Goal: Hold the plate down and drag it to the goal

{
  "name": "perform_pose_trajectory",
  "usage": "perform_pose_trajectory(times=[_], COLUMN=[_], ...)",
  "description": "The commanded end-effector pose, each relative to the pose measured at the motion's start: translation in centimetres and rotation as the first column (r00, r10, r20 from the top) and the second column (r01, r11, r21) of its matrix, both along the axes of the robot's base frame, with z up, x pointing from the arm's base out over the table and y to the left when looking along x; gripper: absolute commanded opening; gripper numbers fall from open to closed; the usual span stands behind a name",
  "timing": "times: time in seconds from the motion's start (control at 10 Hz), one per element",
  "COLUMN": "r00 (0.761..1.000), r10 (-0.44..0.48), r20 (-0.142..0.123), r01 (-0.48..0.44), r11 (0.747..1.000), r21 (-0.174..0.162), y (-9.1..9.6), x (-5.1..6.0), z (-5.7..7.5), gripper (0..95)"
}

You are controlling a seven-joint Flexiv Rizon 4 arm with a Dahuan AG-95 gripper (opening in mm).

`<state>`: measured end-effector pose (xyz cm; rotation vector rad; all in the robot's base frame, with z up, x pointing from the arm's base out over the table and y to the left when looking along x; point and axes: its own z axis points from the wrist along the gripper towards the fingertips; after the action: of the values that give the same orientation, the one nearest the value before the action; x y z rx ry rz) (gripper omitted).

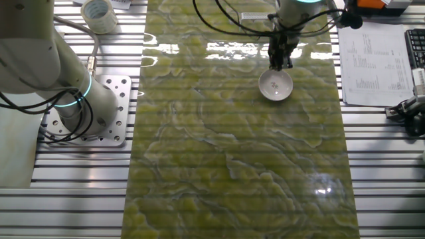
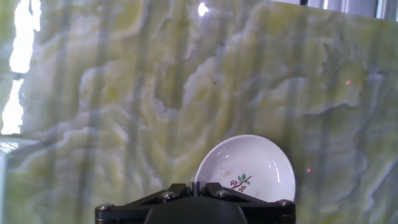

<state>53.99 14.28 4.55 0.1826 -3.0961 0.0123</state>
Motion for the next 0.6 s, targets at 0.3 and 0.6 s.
perform_pose_trajectory(times=[0.3, 0.6], r00=[0.998, 0.997], r10=[-0.068, -0.082], r20=[-0.009, -0.009], r01=[0.068, 0.082], r11=[0.998, 0.997], r21=[0.013, 0.009], y=[4.2, 5.1], x=[0.4, 0.4], z=[0.5, 0.3], gripper=[0.0, 0.0])
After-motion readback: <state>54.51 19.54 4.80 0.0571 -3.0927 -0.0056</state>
